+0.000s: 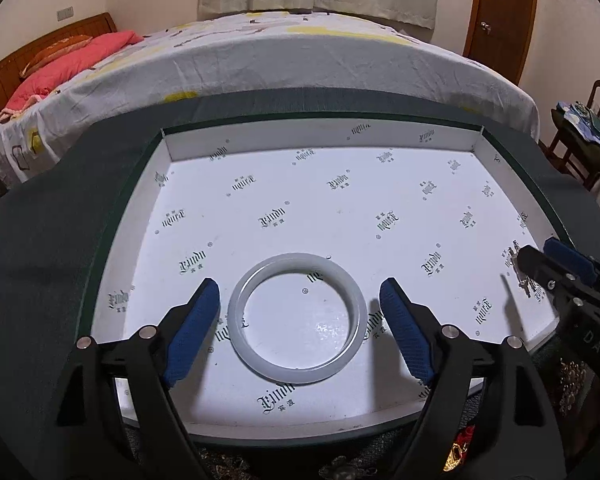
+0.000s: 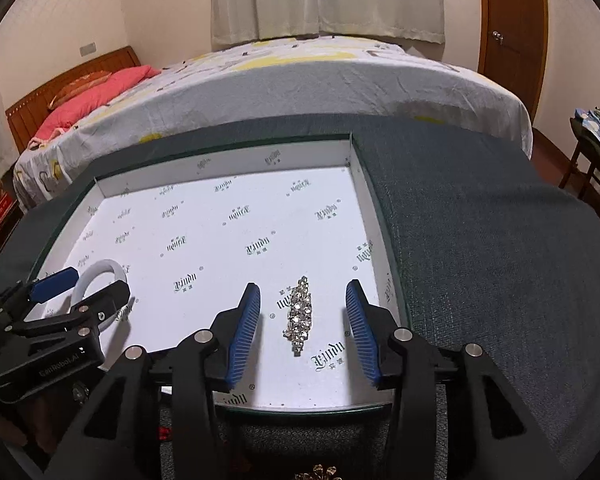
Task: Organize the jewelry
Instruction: 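Carry bangle and clip into the box and release them from both tools, then grasp the dark red bead bracelet with the right tool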
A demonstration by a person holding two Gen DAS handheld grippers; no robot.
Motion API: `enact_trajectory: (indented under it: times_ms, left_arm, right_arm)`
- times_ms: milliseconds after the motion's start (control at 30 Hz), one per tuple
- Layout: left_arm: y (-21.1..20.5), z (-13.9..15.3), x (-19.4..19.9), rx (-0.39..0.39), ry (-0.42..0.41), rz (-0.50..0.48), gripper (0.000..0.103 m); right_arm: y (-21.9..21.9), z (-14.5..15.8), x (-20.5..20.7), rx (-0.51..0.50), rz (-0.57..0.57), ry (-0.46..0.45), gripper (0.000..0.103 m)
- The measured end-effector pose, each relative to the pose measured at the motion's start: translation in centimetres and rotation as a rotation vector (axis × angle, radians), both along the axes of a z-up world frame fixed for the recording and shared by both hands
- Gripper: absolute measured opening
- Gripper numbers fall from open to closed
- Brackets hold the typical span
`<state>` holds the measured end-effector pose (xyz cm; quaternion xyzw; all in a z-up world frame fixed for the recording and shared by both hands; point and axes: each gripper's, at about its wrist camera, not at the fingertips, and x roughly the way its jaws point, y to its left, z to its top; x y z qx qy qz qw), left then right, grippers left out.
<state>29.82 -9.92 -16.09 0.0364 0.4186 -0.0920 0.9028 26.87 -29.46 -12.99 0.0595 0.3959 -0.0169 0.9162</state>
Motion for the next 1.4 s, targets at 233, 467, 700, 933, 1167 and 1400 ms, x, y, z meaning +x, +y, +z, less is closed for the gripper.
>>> enact_trajectory:
  times_ms: [233,467,700,933,1167,1400]
  left_arm:
    - [1.1,3.2,-2.8,-0.027,-0.081,0.005,0.089]
    - [3.9,6.6,-8.8,-0.016,-0.202,0.073,0.090]
    - [7.7,6.5,-15.5,0.008,-0.233,0.162,0.091]
    - [11.1,4.8,-18.6,0.010,-0.176,0.241,0.091]
    - [12.6,3.9,-19.6,0.000,-0.156,0.272,0.091]
    - [12.3,3.7,-19.7,0.019,-0.166,0.257,0.091]
  right_arm:
    - [0.4,3.1,-3.5,0.018,-0.011,-0.083,0.057]
    - [2.8,3.8,-9.7,-0.005,0.001,-0.122,0.066]
    - [4.8,1.8,-15.2,-0.008,0.012,-0.103,0.074]
    - [7.1,-0.1,-16.6,-0.027,0.028,-0.059,0.079]
    - [7.9,-1.1,-15.5,-0.058,0.016,0.014,0.080]
    - [8.3,-2.1,-14.8,-0.070,0.052,0.091,0.080]
